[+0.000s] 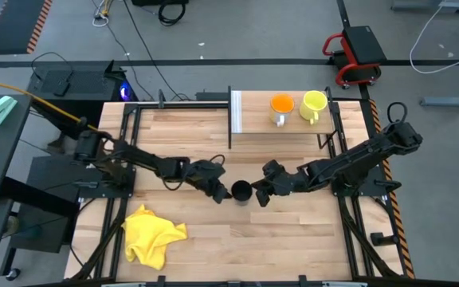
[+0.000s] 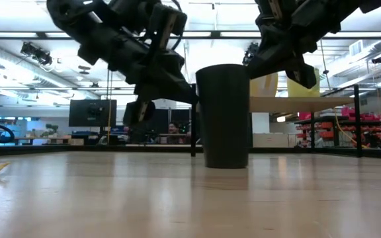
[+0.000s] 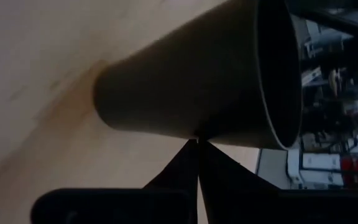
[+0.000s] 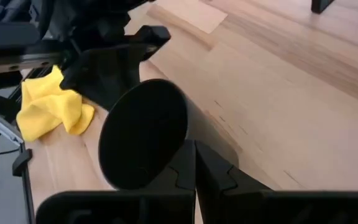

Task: Stack small to large cups/mugs on shelf
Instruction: Put the black cup on the shelf

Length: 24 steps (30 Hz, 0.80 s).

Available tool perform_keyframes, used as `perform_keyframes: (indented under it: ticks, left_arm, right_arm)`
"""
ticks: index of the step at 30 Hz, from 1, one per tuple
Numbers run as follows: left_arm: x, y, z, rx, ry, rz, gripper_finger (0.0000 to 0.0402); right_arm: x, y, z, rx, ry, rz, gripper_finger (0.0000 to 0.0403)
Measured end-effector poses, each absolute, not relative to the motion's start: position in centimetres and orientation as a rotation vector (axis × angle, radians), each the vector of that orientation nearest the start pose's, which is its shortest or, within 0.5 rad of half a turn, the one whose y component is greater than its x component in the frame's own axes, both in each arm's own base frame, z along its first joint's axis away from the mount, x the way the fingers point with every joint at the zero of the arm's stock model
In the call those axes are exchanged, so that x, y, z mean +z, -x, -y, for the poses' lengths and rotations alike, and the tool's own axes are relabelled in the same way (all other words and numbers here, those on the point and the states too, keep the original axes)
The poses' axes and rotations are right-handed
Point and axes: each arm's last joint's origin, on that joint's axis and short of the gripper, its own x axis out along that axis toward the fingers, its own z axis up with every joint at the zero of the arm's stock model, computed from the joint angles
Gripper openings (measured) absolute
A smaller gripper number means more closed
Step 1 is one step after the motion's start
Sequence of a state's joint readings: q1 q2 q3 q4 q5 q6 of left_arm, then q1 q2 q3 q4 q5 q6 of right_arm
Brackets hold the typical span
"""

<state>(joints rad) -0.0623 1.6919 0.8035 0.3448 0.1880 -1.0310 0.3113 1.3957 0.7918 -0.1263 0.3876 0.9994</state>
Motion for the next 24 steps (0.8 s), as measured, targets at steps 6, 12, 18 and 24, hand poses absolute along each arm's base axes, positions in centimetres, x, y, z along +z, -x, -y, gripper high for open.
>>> perform_keyframes:
  ticks: [6,12,18,24]
  left_arm:
    - [16.2,-33.5,1.3,0.090,1.023,-0.640,0.0018]
    - [15.8,-33.2,0.8,0.105,1.008,-0.700,0.0027]
    - [15.6,-33.0,0.8,0.082,0.999,-0.729,0.0020]
    - [15.7,-33.1,0.9,0.071,0.999,-0.727,0.0014]
  right_arm:
    - [21.6,-26.5,-7.8,-0.375,-0.731,-0.585,0.0005]
    - [23.0,-24.7,-7.2,-0.398,-0.733,-0.611,0.0005]
    - [25.0,-22.8,-6.6,-0.384,-0.843,-0.587,0.0008]
    - [26.7,-21.7,-6.0,-0.330,-0.801,-0.525,0.0021]
